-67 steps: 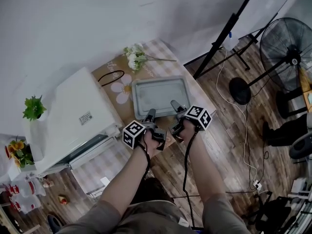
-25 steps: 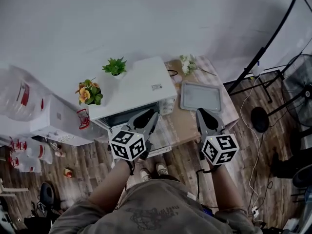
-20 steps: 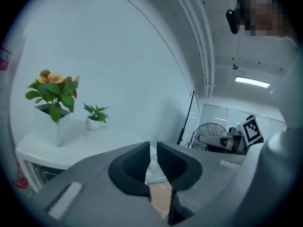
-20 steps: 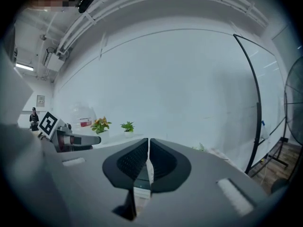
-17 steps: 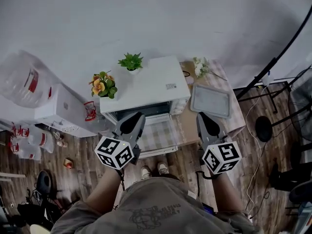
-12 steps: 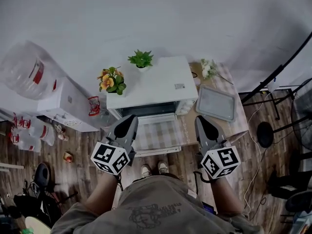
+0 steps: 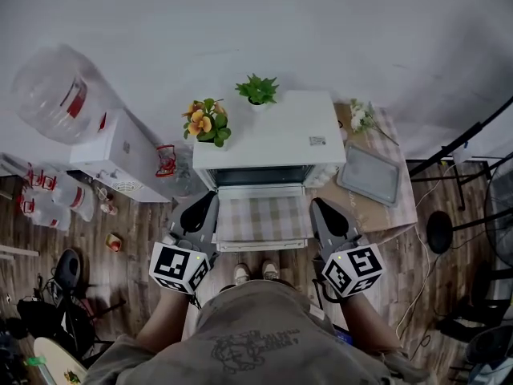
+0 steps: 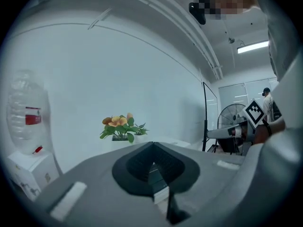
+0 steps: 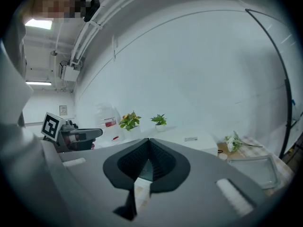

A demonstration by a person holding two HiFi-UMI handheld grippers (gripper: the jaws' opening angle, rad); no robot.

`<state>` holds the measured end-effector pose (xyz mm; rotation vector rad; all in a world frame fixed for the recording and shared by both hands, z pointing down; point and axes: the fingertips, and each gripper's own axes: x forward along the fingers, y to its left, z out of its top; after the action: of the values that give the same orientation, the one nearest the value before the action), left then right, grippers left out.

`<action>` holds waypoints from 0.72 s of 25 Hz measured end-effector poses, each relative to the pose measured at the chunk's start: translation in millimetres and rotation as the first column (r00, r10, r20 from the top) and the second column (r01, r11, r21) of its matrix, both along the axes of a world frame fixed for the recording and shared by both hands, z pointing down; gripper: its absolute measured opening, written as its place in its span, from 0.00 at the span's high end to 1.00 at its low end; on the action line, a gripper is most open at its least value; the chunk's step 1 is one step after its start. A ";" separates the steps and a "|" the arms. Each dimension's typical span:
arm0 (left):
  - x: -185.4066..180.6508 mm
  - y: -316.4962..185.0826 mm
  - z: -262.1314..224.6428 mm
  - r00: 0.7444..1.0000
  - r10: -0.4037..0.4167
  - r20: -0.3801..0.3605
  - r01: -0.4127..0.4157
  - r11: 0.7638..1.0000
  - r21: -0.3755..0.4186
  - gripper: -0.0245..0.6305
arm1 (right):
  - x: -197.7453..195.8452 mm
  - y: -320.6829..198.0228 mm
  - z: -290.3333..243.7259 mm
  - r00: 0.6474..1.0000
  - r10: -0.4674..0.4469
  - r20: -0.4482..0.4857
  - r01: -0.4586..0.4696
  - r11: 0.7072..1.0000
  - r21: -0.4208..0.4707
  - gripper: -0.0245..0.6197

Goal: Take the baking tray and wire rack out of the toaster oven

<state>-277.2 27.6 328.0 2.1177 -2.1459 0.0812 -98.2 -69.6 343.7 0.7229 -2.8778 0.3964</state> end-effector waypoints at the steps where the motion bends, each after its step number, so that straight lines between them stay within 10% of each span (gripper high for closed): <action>1: -1.4 0.0 0.5 1.000 -0.003 -0.003 0.003 1.000 -0.001 0.96 | -2.9 0.6 1.5 1.000 -0.004 -0.001 0.004 1.000 -0.004 0.92; 13: 0.0 -18.0 22.0 0.989 0.038 -0.146 -0.039 0.999 -0.008 0.96 | -19.2 -16.8 12.8 0.993 0.009 0.121 0.005 0.993 -0.119 0.90; 18: -11.5 -30.4 46.7 0.888 0.013 -0.460 0.007 0.999 0.040 0.95 | -28.6 -33.5 39.6 0.977 0.072 0.202 -0.009 0.956 -0.293 0.73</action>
<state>-288.7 -2.8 374.7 1.9119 -1.8702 -0.4276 -126.8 -103.2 383.4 0.7261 -2.9024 0.9333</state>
